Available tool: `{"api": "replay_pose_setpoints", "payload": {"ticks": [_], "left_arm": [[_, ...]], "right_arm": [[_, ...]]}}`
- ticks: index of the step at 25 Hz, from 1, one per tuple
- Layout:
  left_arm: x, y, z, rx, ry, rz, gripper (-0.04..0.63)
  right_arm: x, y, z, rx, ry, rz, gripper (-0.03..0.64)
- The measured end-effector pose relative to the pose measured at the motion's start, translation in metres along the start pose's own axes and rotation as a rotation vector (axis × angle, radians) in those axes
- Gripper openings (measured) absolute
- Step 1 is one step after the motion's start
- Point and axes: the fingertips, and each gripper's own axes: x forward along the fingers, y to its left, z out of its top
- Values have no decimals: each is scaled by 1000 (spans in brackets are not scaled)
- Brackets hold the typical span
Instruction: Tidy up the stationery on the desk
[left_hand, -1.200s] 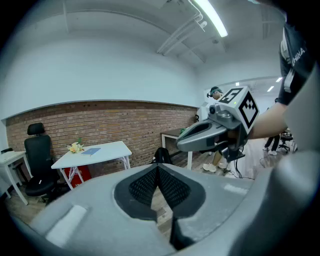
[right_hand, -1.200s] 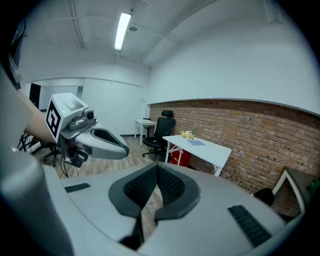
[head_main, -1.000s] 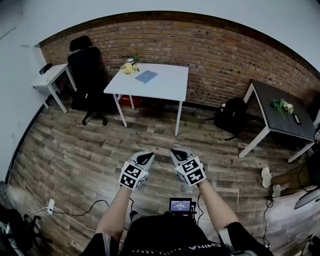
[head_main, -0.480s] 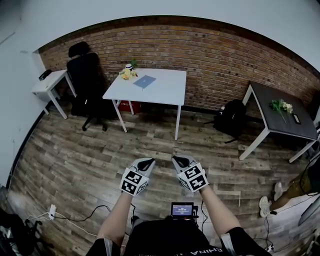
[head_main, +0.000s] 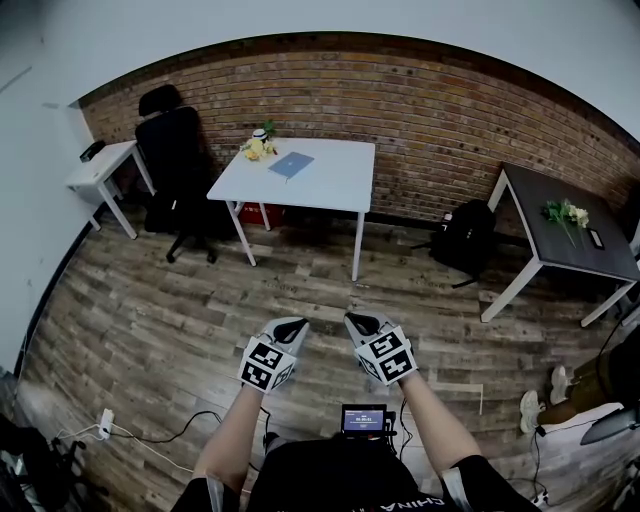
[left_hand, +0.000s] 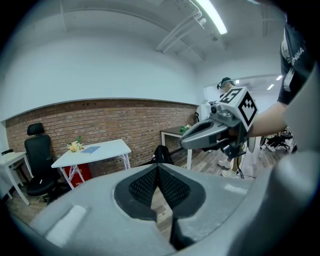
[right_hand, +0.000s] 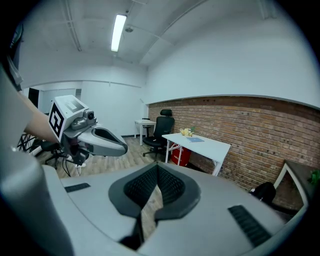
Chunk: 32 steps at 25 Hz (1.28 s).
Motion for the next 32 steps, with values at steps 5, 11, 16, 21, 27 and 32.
{"api": "replay_pose_setpoints", "payload": {"ticks": [5,11,16,21,27,32], "left_arm": [[0,2,1,-6,2,14,6],[-4,9,-13,-32,14,29,5],[-1,27,-22,-59,23,35,5],[11,51,-34,-84,29,29,5],[37,93,-40,-108,35,4,5],[60,135,-45,-129,39,-18,6]], "right_arm": [[2,-3,-2,5,7,14,9],[15,1,-8,13,21,35,9],[33,-2,-8,19,37,43,9],[56,-10,-10,28,58,38,9],[94,-36,-2,48,80,12,8],[133,-57,4,63,112,-7,9]]}}
